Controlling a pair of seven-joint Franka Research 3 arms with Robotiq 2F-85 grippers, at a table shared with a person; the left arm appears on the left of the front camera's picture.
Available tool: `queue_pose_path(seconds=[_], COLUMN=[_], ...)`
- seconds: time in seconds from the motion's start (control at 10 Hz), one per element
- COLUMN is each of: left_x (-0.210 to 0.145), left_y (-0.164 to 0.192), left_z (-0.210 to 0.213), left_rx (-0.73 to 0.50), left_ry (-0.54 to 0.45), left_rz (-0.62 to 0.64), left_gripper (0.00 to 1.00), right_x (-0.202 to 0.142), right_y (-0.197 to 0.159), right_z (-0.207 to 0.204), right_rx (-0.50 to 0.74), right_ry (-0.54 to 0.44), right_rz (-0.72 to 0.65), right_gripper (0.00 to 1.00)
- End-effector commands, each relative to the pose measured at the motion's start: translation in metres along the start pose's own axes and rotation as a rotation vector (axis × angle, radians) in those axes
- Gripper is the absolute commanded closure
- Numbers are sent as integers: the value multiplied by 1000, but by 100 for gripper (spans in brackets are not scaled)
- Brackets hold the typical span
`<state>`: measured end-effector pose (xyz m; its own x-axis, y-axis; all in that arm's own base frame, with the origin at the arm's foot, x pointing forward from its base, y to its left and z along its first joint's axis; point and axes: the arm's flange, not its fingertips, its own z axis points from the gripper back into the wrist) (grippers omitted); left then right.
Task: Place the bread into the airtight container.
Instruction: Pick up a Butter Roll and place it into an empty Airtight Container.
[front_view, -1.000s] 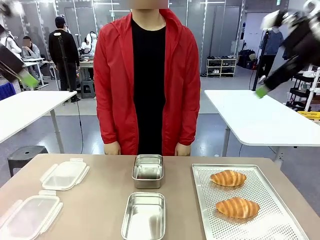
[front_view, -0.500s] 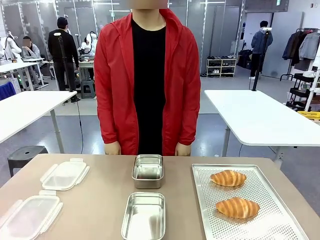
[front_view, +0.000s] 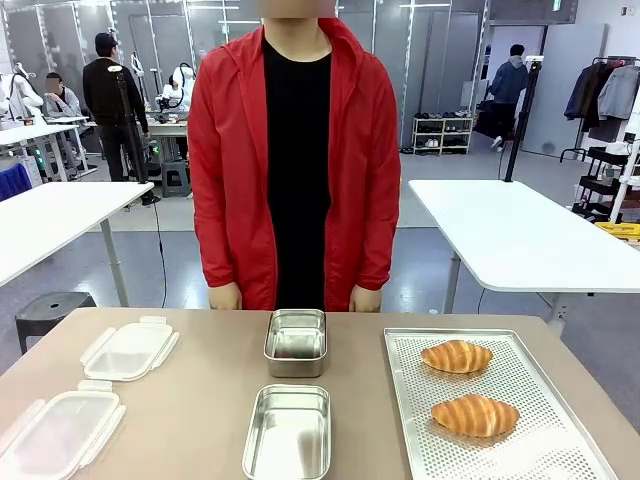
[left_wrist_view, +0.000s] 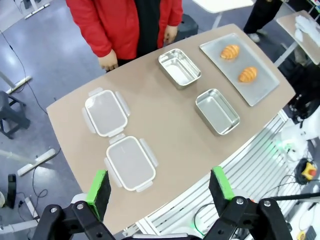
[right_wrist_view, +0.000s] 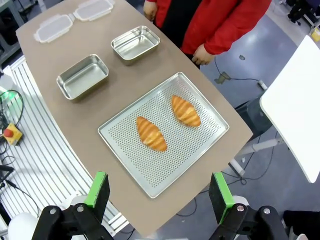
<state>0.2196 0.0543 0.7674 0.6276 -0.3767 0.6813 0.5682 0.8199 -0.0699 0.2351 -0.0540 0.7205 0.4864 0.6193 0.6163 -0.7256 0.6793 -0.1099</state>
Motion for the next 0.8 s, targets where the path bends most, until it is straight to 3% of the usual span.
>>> queue_pose_path(seconds=[0.0,0.7], left_x=[4,4], left_y=[-1,-1], left_z=[5,5], left_rx=[16,16], left_ry=[6,6], left_rz=[-16,-16], left_gripper=[0,0], right_x=[3,3], right_y=[1,1], right_z=[1,1], right_rx=[1,1], right_ry=[-5,-5], right_rz=[9,9], right_gripper=[0,0])
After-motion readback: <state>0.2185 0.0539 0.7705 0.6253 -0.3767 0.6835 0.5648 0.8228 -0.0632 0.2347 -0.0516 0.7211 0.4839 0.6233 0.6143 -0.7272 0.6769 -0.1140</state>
